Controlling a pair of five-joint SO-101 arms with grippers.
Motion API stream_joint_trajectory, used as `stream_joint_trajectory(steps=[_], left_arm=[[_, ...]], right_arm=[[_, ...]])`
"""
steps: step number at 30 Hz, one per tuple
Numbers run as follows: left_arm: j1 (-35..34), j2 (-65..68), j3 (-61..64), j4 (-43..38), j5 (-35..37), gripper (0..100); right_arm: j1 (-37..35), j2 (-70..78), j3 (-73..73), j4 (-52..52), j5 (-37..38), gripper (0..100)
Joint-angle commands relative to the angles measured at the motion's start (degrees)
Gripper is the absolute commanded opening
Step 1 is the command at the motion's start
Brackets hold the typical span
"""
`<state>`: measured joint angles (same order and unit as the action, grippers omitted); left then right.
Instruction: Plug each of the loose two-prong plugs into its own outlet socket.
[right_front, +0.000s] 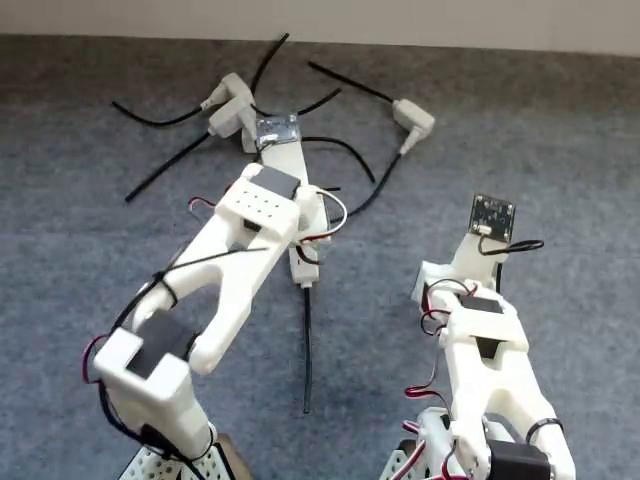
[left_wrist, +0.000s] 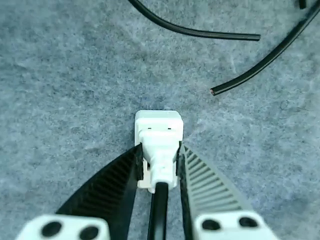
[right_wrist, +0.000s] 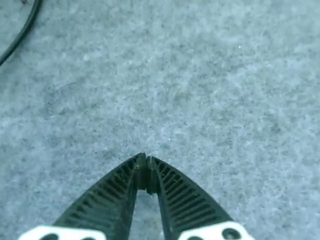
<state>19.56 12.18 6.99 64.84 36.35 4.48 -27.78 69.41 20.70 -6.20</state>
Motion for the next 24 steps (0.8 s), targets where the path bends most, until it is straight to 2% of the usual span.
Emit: stream_joint_trajectory(steps=[1, 6, 12, 17, 22, 24], left_arm=[[-1.0, 10.9, -11.9, 5.6, -0.4, 1], [-1.1, 21.1, -23.4, 14.2, -0.4, 1], [-1.1, 29.9, -29.9, 17.5, -0.3, 1], [-0.7, 31.8, -35.9, 24.3, -0.8, 1], [-1.5, 31.7, -41.5, 29.3, -5.1, 1], [-1.8, 31.7, -43.3, 32.4, -5.6, 5]], right_arm=[[0.3, -1.5, -0.2, -1.6, -0.3, 0.7], [0.3, -1.5, -0.2, -1.6, -0.3, 0.7], [0.3, -1.5, -0.2, -1.6, -0.3, 0.7], [0.3, -1.5, -0.2, -1.6, -0.3, 0.7], [0.3, -1.5, -0.2, -1.6, -0.2, 0.7], [0.3, -1.5, -0.2, -1.6, -0.2, 0.7]])
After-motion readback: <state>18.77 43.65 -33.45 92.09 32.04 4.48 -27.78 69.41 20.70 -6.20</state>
